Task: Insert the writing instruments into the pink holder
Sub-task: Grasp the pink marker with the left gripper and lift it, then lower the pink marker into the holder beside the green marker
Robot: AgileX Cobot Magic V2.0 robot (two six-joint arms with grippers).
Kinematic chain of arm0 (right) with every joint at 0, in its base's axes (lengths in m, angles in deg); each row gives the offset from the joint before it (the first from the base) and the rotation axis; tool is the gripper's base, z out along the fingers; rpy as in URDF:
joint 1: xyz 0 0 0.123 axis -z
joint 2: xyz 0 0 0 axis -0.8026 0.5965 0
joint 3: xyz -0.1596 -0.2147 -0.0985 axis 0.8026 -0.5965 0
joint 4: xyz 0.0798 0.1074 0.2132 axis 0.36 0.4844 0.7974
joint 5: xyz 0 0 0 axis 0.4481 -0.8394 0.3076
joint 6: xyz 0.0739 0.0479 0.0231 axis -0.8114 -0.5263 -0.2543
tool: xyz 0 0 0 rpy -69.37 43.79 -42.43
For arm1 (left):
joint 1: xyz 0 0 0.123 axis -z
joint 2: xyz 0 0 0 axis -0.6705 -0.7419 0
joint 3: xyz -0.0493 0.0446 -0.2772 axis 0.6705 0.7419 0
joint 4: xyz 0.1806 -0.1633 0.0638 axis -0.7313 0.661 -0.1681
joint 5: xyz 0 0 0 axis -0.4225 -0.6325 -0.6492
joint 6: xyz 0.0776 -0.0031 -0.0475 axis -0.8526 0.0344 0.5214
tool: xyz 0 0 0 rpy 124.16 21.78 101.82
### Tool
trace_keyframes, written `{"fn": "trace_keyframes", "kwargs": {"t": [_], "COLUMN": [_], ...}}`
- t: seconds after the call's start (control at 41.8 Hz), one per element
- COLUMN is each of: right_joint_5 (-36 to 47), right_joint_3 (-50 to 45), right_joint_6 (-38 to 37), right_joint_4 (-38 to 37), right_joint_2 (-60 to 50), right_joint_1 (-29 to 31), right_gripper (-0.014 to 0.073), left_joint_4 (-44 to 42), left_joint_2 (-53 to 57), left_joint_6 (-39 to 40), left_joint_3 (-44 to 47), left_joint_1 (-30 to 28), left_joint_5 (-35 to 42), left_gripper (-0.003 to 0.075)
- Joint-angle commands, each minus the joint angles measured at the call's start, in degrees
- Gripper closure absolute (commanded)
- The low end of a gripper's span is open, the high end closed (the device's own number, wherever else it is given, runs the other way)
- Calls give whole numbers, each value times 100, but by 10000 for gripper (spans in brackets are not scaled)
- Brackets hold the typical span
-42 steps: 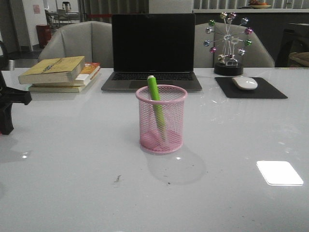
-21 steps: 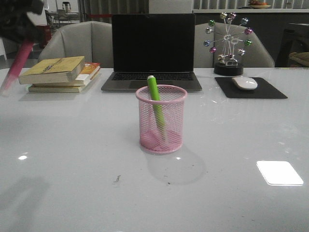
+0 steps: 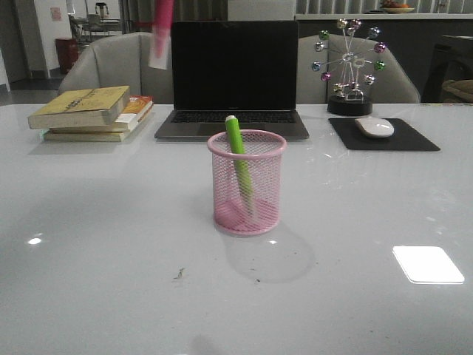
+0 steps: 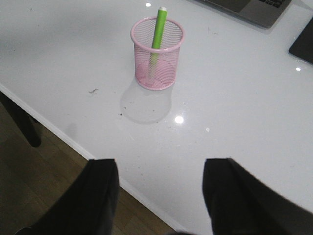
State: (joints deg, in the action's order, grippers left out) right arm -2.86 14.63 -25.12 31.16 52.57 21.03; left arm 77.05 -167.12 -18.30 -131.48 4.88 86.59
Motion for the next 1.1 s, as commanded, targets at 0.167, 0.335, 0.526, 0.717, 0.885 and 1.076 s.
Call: {"fn": "trace_keyframes", "kwargs": {"t": [0.167, 0.335, 0.526, 0.717, 0.885, 1.076], "right_joint_5": [425, 425, 425, 425, 425, 425], "right_joint_3": [159, 159, 159, 159, 159, 159], "right_joint_6": [-4, -4, -4, -4, -4, -4], "right_joint_4": [-52, -52, -52, -52, -52, -52], "right_joint_2": [29, 29, 29, 29, 29, 29], "right_joint_1": [17, 17, 17, 17, 17, 17], "right_gripper": [102, 102, 102, 102, 102, 102], "left_joint_4": [-256, -256, -256, -256, -256, -256], "left_joint_2": [-1102, -1750, -2212, -2371, -2371, -2167], "left_joint_6": [77, 103, 103, 103, 103, 103], "left_joint_3": [-275, -838, -1172, -1197, -1197, -1213], "left_joint_1": [688, 660, 635, 635, 635, 625], "left_joint_5": [2386, 1784, 1739, 1698, 1596, 982], "left_gripper": [628, 627, 622, 479, 326, 325]}}
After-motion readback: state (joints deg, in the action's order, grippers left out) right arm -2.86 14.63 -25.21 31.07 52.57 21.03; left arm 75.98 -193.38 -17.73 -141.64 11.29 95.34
